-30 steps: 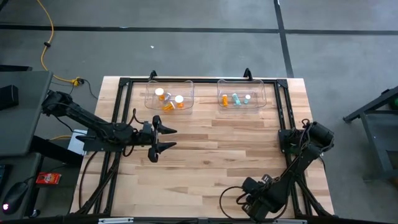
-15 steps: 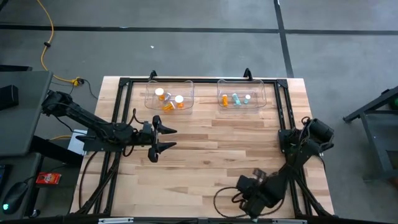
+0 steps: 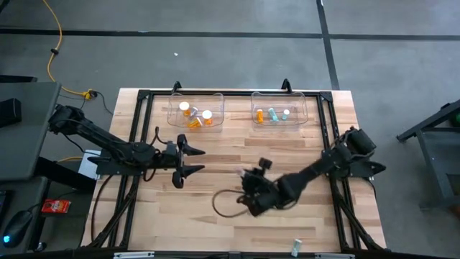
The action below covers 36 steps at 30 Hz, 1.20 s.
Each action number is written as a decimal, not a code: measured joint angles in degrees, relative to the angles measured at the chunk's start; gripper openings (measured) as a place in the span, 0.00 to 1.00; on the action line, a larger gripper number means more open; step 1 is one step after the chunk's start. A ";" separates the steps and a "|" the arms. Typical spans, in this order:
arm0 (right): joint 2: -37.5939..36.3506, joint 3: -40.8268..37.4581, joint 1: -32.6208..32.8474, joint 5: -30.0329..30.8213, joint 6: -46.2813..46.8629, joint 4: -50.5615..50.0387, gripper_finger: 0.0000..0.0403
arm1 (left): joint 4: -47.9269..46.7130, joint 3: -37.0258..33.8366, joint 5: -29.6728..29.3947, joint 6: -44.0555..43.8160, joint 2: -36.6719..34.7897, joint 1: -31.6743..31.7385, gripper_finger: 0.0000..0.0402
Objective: Pick and place medicine bottles into bin by pill shape (circle, oval)
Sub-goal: Put the blue capsule bottle into the left transparent bin
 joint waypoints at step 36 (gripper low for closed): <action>-4.61 -27.19 -18.99 -40.64 -30.86 73.29 0.23 | 1.88 1.88 14.67 0.73 20.32 9.04 0.60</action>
